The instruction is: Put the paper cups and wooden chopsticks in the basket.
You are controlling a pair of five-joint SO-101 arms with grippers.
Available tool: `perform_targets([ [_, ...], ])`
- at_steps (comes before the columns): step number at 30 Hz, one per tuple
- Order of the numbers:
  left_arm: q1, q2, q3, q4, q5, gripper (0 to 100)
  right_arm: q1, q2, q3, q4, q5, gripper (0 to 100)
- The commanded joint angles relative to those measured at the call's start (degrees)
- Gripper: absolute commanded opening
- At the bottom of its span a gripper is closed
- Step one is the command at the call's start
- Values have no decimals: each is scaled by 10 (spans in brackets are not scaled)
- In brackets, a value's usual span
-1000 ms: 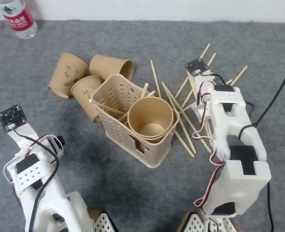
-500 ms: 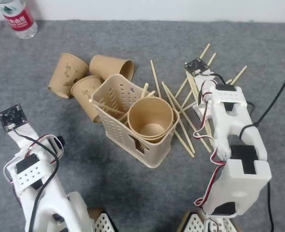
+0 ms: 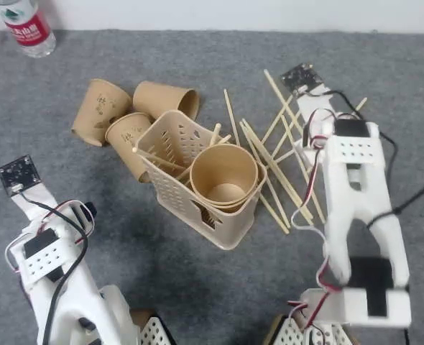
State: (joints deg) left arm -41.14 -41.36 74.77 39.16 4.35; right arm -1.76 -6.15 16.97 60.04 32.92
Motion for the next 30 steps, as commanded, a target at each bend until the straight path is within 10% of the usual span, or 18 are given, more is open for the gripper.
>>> perform_targets([
  [1, 4, -14, -3, -11, -2, 276, 2, -110, -40, 35, 2, 7],
  [11, 4, -14, -2, -11, -2, 276, -171, -401, -145, 50, -177, 7],
  [18, 3, -14, -2, -11, -2, 276, -262, -451, -11, -137, -252, 7],
  [30, 4, -14, -2, -12, -1, 276, -407, -441, 216, -485, -178, 7],
])
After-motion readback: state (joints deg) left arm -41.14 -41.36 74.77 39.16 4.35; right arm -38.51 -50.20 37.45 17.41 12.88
